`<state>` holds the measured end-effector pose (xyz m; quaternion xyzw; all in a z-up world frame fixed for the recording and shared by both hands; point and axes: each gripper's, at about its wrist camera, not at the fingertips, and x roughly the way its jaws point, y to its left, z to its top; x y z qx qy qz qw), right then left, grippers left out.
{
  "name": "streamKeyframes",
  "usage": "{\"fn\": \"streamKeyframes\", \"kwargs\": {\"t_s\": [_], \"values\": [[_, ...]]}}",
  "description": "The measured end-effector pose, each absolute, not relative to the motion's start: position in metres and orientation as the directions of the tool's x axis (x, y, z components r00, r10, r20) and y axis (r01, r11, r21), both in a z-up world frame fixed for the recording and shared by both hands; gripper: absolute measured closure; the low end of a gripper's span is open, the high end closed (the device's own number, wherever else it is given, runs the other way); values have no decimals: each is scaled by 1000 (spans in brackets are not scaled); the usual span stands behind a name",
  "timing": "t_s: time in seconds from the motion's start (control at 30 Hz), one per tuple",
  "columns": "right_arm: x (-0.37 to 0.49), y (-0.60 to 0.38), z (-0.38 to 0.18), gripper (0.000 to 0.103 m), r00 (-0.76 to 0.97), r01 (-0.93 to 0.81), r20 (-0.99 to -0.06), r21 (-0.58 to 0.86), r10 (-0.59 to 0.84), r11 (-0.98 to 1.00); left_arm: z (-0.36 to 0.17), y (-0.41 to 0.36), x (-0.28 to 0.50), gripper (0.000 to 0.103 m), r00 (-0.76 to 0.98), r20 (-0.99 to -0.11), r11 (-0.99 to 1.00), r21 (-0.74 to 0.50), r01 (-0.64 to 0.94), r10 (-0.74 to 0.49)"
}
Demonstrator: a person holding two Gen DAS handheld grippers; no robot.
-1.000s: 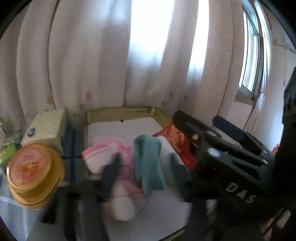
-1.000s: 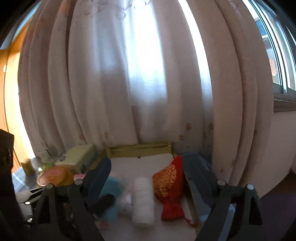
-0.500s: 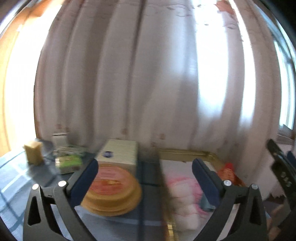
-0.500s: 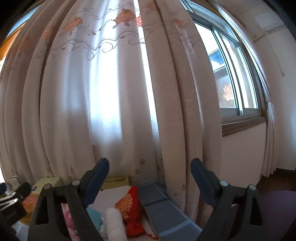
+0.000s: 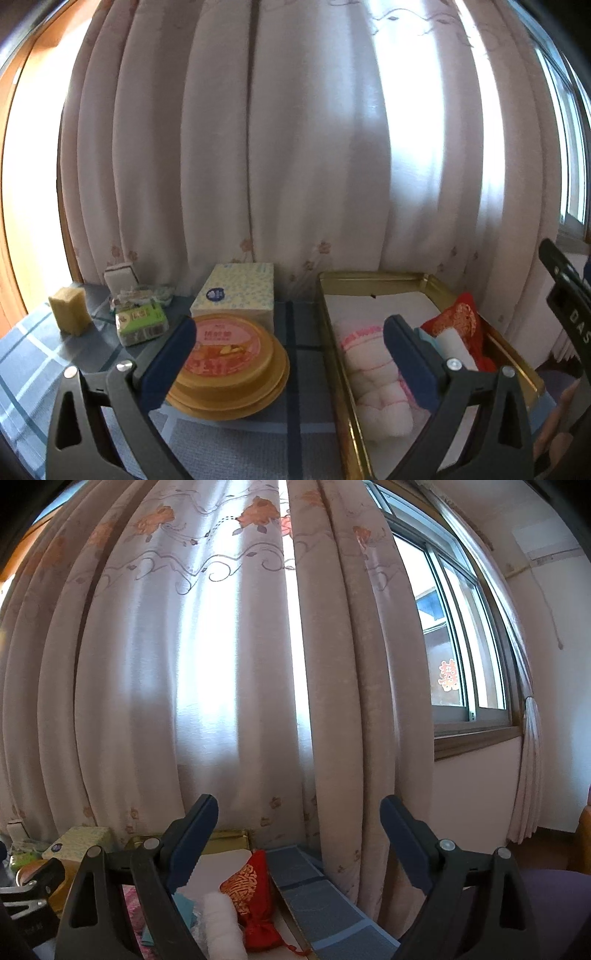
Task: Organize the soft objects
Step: 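Withdraw both tools from the tray toward the remaining items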
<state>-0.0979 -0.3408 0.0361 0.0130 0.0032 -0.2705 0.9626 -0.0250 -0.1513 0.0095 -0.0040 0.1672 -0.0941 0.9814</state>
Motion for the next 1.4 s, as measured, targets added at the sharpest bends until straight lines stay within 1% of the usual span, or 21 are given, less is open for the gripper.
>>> {"fn": "streamKeyframes", "kwargs": {"t_s": [0.1, 0.33, 0.57, 0.67, 0.73, 0.97, 1.17, 1.4], "values": [[-98, -341, 36, 12, 849, 529, -14, 23, -529, 848, 10, -154, -26, 0, 926, -327, 981, -17, 193, -188], [-101, -346, 35, 12, 842, 539, -19, 52, -538, 841, 12, -146, -26, 0, 924, -333, 981, -12, 192, -185], [-106, -356, 32, 12, 836, 548, -58, 152, -546, 823, 13, -131, -26, 0, 930, -323, 984, -11, 180, -174], [-106, -353, 29, 12, 840, 541, -93, 196, -534, 818, 12, -123, -25, 0, 933, -320, 985, -13, 169, -164], [-102, -344, 28, 12, 849, 528, -115, 186, -515, 829, 12, -118, -24, 0, 933, -320, 986, -8, 168, -162], [-89, -290, 28, 12, 892, 448, -107, 82, -439, 890, 11, -89, -19, 0, 934, -328, 990, -6, 144, -138], [-81, -253, 26, 12, 918, 390, -120, 115, -377, 914, 10, -62, -11, 0, 936, -335, 993, -4, 116, -111], [-69, -212, 23, 12, 940, 324, -145, 95, -309, 941, 9, -29, -3, 0, 937, -340, 997, 4, 82, -76]]}}
